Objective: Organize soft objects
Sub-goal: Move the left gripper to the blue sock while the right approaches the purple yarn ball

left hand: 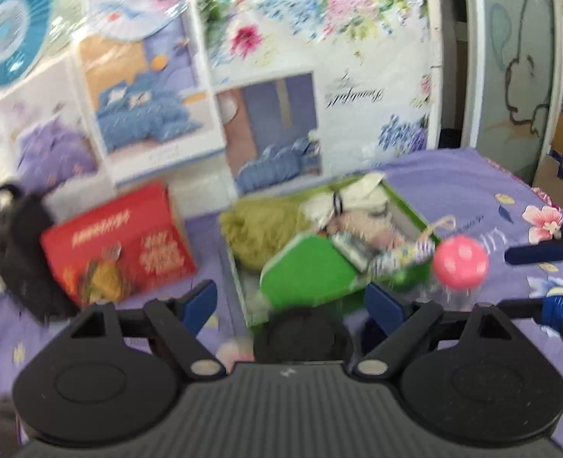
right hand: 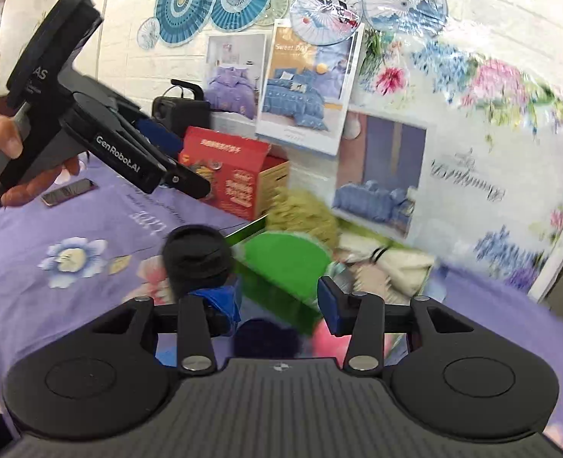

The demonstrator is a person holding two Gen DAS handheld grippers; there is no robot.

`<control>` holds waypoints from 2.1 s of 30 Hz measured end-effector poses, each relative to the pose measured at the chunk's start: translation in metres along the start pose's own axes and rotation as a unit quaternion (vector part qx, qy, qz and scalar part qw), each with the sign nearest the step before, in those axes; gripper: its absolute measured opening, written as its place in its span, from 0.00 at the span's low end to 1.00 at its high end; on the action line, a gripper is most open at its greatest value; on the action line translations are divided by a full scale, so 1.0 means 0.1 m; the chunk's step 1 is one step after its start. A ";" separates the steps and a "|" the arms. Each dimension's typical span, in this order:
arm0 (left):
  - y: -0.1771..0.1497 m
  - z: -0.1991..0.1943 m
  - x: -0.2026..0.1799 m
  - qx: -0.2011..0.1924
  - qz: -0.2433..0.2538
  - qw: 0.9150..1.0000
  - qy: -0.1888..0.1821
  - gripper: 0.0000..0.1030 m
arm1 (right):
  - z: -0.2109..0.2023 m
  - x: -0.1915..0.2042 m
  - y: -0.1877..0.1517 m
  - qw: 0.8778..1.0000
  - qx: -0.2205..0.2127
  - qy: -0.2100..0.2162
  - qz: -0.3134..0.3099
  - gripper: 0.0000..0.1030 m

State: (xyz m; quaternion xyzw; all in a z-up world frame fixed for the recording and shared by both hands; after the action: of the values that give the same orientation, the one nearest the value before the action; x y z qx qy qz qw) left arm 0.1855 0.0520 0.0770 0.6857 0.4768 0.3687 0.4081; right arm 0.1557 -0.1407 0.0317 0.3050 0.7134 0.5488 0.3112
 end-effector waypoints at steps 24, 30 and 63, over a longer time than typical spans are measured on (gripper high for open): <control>-1.48 -0.92 1.13 0.049 -0.138 0.974 0.173 0.88 | 0.60 1.08 -0.61 0.980 0.015 0.009 0.197 0.29; -1.65 -0.72 1.20 0.075 -0.151 0.971 0.168 0.88 | 0.73 0.46 -0.65 0.990 0.063 -0.111 0.057 0.30; -1.56 -0.25 0.08 0.123 -0.113 0.986 0.002 0.89 | 0.49 0.23 -0.96 0.987 0.104 -0.098 0.077 0.37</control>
State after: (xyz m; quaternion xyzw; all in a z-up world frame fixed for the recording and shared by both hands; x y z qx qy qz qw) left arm 0.1104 0.0983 -0.0539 0.6717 0.5937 0.2603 0.3585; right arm 0.1705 -0.1139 -0.0742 0.4414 0.7072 0.4617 0.3031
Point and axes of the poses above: each gripper's, at about its wrist camera, not at the fingertips, and z roughly the way its jaws point, x to its left, y to its top, the point moved 7 cm from there along z, roughly the way its jaws point, and after that the axes turned 14 degrees about -x, right-handed, at the moved point
